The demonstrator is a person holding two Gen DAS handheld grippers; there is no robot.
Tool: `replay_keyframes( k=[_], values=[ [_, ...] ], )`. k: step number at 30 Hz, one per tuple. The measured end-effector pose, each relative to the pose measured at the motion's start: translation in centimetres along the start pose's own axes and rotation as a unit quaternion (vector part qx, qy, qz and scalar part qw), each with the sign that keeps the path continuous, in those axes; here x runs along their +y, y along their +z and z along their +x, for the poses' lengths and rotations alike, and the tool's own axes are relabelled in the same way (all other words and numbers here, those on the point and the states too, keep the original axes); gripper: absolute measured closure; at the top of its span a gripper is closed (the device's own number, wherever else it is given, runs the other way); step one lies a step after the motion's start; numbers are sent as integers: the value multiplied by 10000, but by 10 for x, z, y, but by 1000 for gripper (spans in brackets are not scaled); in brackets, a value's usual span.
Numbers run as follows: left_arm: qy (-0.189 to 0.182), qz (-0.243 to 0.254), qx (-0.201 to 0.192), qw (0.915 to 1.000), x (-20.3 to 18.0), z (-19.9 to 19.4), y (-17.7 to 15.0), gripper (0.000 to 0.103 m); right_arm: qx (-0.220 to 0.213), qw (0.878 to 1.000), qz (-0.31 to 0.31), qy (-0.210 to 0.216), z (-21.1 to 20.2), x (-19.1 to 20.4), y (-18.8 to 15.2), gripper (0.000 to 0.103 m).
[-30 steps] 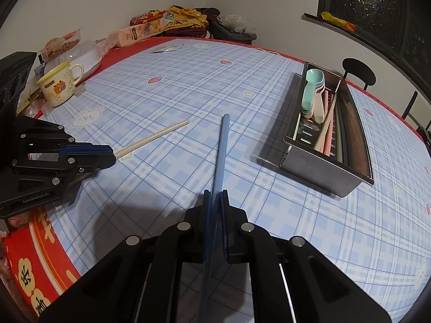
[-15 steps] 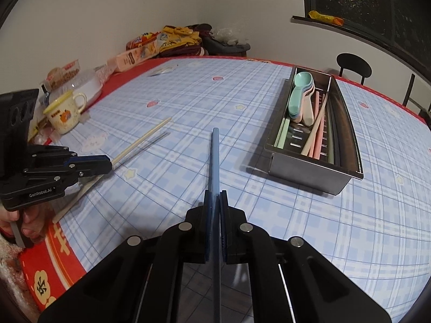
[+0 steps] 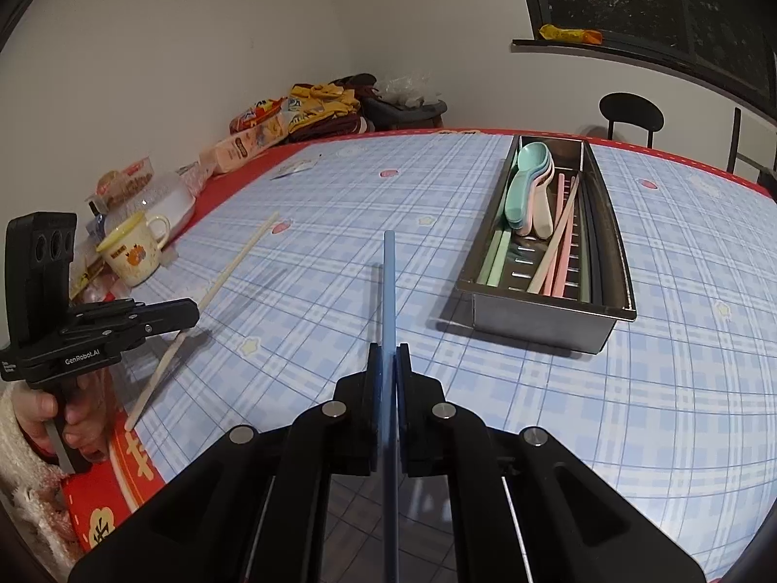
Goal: Organize utensils
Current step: 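Lift and carry both chopsticks toward the steel tray with both tools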
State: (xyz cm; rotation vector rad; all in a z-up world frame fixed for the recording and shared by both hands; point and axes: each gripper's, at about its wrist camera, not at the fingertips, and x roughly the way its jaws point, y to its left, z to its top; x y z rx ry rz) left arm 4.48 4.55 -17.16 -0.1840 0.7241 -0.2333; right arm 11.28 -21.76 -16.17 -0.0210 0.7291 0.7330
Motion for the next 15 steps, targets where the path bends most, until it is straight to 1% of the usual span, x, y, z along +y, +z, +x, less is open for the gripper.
replay_keyframes(
  k=[3, 6, 7, 9, 15],
  values=[
    [-35, 10, 74, 10000, 0, 0, 1, 93, -119, 9999, 51, 67, -5, -3, -1, 97],
    [-145, -142, 116, 9997, 4, -4, 6, 93, -204, 9996, 177, 108, -8, -7, -1, 97],
    [-299, -278, 80, 9991, 6, -8, 9, 93, -215, 9995, 196, 123, -9, -7, -1, 97],
    [-483, -426, 42, 9979, 8, -13, 14, 93, -237, 9994, 219, 124, -9, -9, -1, 97],
    [-598, -395, 60, 9974, -2, -16, 22, 93, -322, 9989, 306, 146, -13, -11, -1, 97]
  ],
)
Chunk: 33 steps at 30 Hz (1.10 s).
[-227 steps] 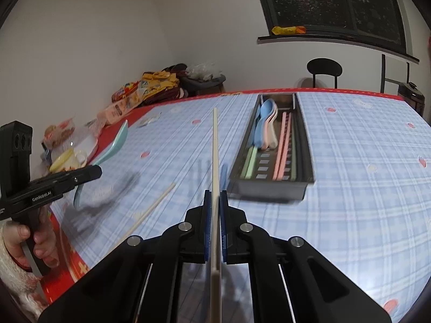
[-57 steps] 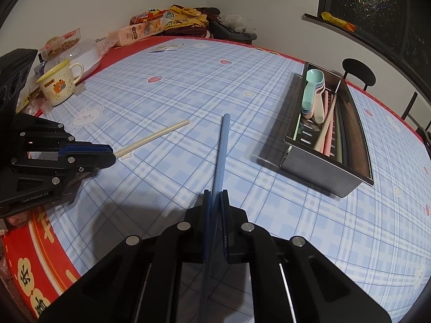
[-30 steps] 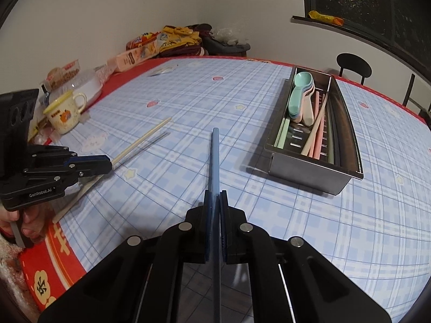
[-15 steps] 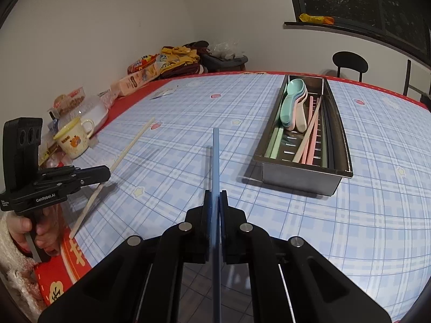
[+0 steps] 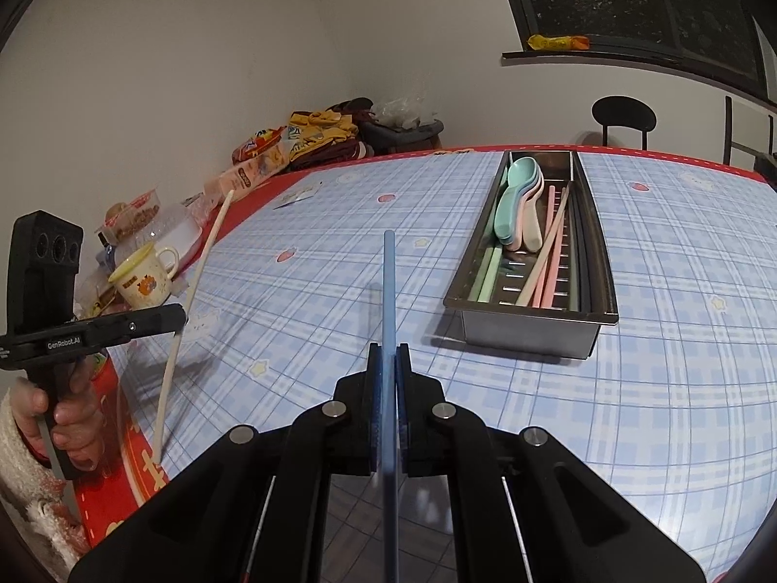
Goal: Organize utensils
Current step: 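Lift and carry both chopsticks toward the steel tray with both tools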
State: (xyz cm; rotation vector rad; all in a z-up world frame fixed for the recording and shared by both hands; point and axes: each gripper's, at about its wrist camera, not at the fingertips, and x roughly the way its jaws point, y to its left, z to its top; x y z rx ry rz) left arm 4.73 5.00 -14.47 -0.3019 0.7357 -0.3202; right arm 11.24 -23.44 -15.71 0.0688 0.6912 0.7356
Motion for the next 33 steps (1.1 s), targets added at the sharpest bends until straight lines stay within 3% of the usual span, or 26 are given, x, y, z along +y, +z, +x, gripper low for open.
replay_keyframes(
  k=[16, 23, 28, 33],
  values=[
    [-234, 244, -159, 9993, -23, -11, 10, 93, -50, 9999, 93, 35, -2, -2, 0, 97],
    [73, 139, 453, 9989, -10, 37, 3, 93, -44, 9999, 106, 29, -1, -2, 0, 97],
    [475, 360, 987, 9933, -5, 67, -2, 93, -29, 9999, 106, 32, -1, -2, 0, 97],
    [746, 753, 1236, 9867, -12, 69, -9, 93, -28, 10000, 84, 41, -1, -1, 0, 97]
  ],
)
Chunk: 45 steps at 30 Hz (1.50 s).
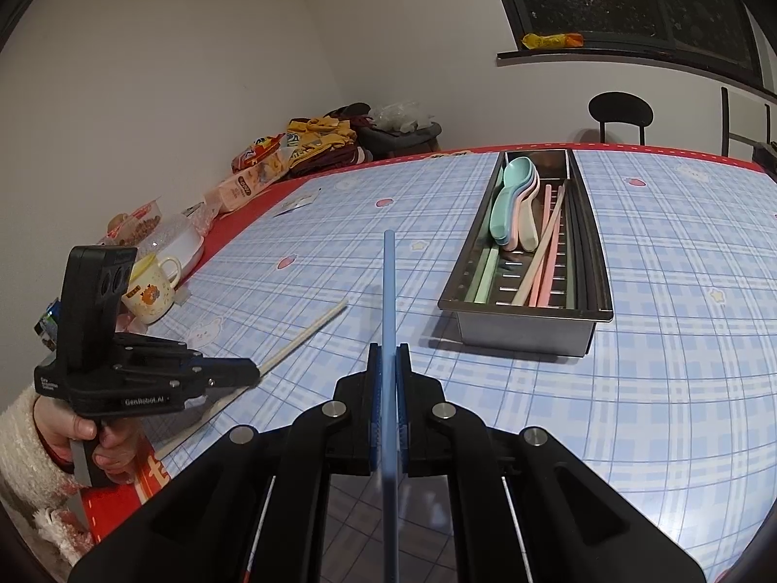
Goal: Organize utensils
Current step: 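Lift and carry both chopsticks toward the steel tray with both tools, then lower the chopsticks into the tray and open both tools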
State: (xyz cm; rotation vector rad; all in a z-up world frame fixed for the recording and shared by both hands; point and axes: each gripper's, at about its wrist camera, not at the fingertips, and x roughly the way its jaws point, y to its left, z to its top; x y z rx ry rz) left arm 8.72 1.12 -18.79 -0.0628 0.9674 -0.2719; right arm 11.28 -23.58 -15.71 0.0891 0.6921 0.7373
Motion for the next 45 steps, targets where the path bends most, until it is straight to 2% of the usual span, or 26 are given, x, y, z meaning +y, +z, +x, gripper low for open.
replay_keyframes(
  k=[7, 12, 17, 21, 24, 25, 27, 31, 35, 39, 45],
  values=[
    [331, 476, 236, 9980, -10, -7, -10, 92, -12, 10000, -18, 7, -1, 1, -1, 97],
    [413, 757, 350, 9957, -17, -12, -17, 84, -10, 10000, -21, 0, 0, 2, -1, 97],
    [574, 964, 258, 9934, -17, -13, -23, 93, -11, 10000, -18, 5, 0, 1, -1, 97],
    [333, 579, 214, 9975, -7, -14, -20, 93, -18, 10000, -10, 3, 0, 2, -1, 97],
    [-146, 33, 91, 9998, 5, -18, -12, 93, -26, 10000, 39, 2, 0, 0, -1, 97],
    [-428, -240, -4, 9988, 11, -21, -7, 93, -33, 10000, 67, -2, 0, -1, -1, 97],
    [-710, -544, -137, 9959, 15, -25, 1, 93, -27, 9999, 139, -25, 0, -3, 0, 97],
    [-1331, -1092, -466, 9840, 17, -31, 28, 93, -32, 9993, 328, -165, -1, -9, 4, 97],
    [-1479, -1201, -652, 9795, 3, -27, 58, 93, -228, 9971, 711, -177, -10, -19, 16, 97],
    [-1535, -1212, -751, 9778, -16, -13, 97, 93, -411, 9925, 1065, -437, -13, -37, 36, 97],
    [-1519, -1340, -820, 9758, -40, 19, 149, 93, -507, 9838, 1568, -712, 7, -71, 73, 97]
  ],
)
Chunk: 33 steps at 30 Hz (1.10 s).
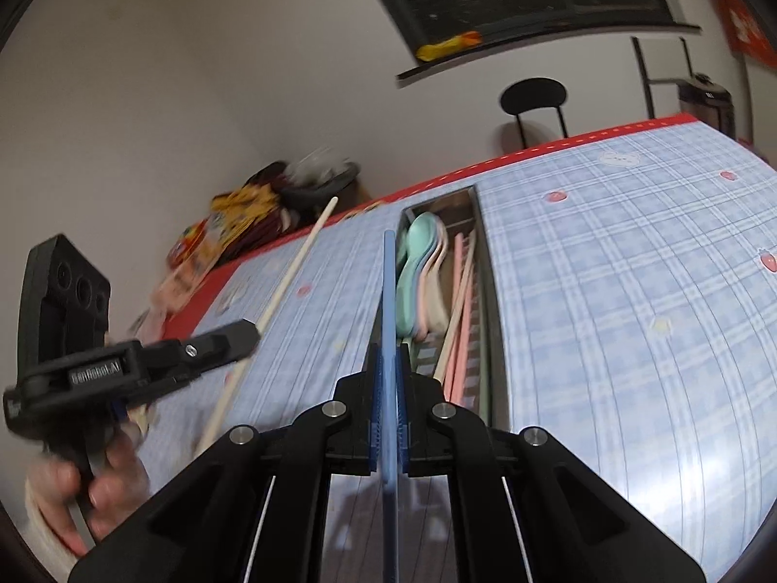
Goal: Organize utensils
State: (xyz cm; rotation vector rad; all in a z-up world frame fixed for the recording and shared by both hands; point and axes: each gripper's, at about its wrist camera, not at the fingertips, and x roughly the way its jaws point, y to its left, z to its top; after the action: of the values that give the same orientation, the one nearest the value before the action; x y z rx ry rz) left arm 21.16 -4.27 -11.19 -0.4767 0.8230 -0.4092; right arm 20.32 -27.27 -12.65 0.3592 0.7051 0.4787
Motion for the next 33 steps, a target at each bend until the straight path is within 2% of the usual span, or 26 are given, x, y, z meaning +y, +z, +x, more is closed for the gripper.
replay_keyframes(
  k=[8, 18, 19, 21, 23, 25, 27, 31, 33],
  values=[
    [63, -747, 72, 9972, 7, 73, 39, 93, -50, 9971, 707, -291, 52, -25, 38, 97],
    [199, -867, 257, 9957, 14, 111, 49, 93, 106, 9936, 1102, -207, 79, -44, 40, 96],
    [219, -871, 267, 9956, 15, 113, 50, 93, 102, 9933, 1138, -194, 79, -46, 40, 94],
    [246, -857, 233, 9957, 15, 110, 51, 81, 107, 9927, 1188, -187, 78, -48, 41, 89],
    [331, -734, 114, 9967, 14, 101, 55, 75, 0, 9923, 1223, -195, 72, -49, 43, 70],
    [414, -620, 25, 9972, 13, 92, 59, 68, -100, 9927, 1184, -215, 66, -47, 47, 62],
    [494, -496, -89, 9975, 11, 79, 62, 56, -153, 9939, 1057, -271, 58, -40, 50, 51],
    [777, -168, -417, 9960, 8, 46, 66, 39, -244, 9959, 744, -446, 41, -25, 55, 28],
    [917, -7, -579, 9941, 6, 27, 66, 24, -293, 9968, 542, -516, 32, -17, 56, 22]
  ],
)
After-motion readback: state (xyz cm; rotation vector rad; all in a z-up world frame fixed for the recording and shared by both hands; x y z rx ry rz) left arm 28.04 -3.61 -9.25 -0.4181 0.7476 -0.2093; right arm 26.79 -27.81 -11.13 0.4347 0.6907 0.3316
